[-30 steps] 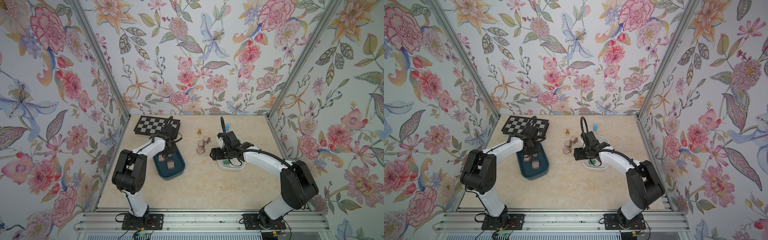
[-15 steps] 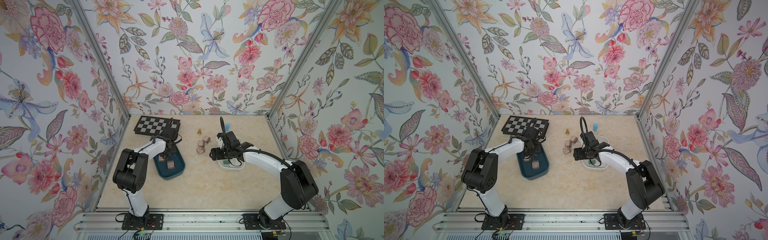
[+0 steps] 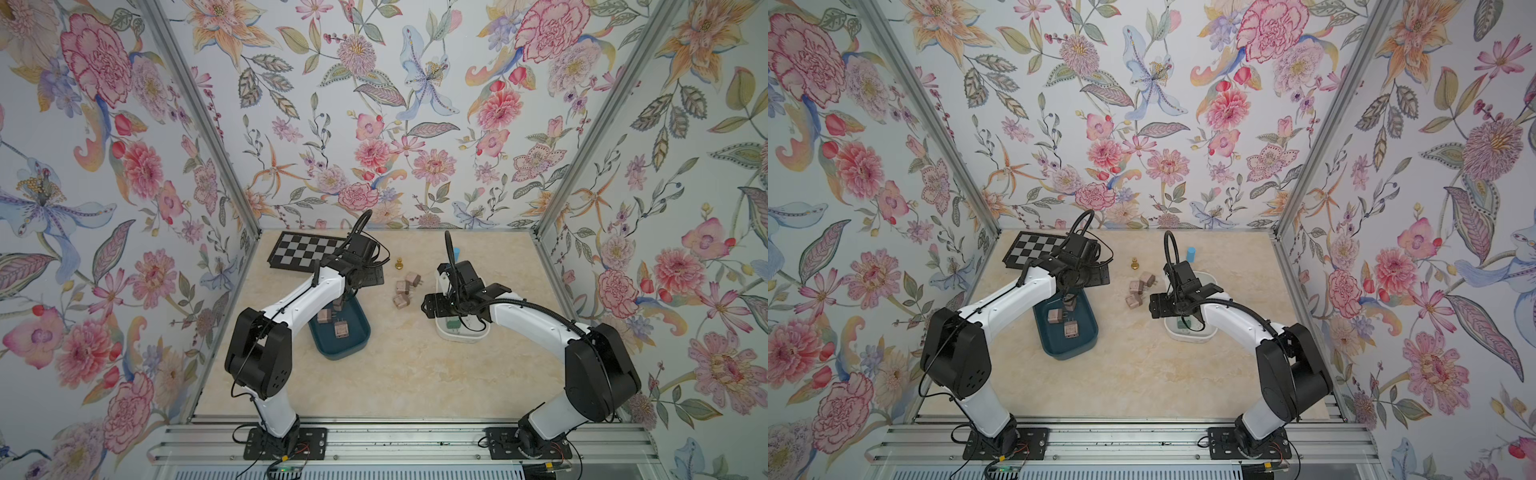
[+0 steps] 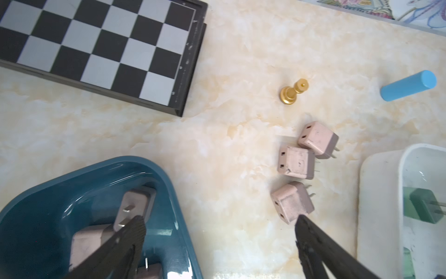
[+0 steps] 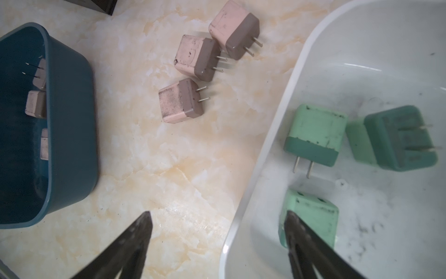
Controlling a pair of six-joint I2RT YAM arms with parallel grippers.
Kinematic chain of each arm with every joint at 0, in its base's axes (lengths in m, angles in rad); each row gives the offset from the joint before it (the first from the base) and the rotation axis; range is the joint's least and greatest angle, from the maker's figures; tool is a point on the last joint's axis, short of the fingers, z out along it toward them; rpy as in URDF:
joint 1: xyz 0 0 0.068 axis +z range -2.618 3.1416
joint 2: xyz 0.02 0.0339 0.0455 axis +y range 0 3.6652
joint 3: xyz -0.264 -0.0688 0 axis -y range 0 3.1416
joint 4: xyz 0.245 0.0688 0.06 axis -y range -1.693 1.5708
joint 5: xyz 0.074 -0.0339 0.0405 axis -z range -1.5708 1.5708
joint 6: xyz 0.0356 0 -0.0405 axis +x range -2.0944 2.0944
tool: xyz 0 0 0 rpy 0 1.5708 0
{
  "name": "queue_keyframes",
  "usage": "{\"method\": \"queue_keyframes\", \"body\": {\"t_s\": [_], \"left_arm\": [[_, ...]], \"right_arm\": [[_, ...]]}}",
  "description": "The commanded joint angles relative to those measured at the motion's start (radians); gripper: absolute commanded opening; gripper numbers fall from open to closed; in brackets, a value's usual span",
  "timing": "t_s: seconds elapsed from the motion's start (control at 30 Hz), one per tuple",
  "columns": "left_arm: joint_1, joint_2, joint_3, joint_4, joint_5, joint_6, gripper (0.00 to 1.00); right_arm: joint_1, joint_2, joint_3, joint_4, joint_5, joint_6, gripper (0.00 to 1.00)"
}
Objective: Place the plugs by color into the storage box
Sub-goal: Place the plug in the storage box, then pick up the plug from the center of the board.
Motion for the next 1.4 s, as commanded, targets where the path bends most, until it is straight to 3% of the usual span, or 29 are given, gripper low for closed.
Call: {"method": "queue_keyframes", "body": {"t_s": [0.0,0.13,0.4,0.8,1.37], "left_arm": [[-0.050,0.109,0.043,0.002,0.083,-0.027,0.99],[-0.113,0.227,0.131,0.013,0.117,-0.055,0.99],[-0.160,0.394,0.231,0.123,0.184,0.015,0.99],[-0.189,0.406,0.154,0.251,0.227,0.079,0.97],[-0.211,0.342,0.033,0.213,0.186,0.037,0.89]], "right_arm": [[-0.019,-0.042,-0.007,-0.001,0.004,-0.004,0.87],[-0.040,-0.061,-0.027,-0.001,-0.005,-0.008,0.87],[-0.052,-0.082,-0.055,-0.001,-0.016,-0.015,0.87],[-0.072,-0.087,-0.071,-0.002,-0.027,-0.022,0.87],[-0.076,-0.085,-0.080,-0.001,-0.021,-0.024,0.87]]}}
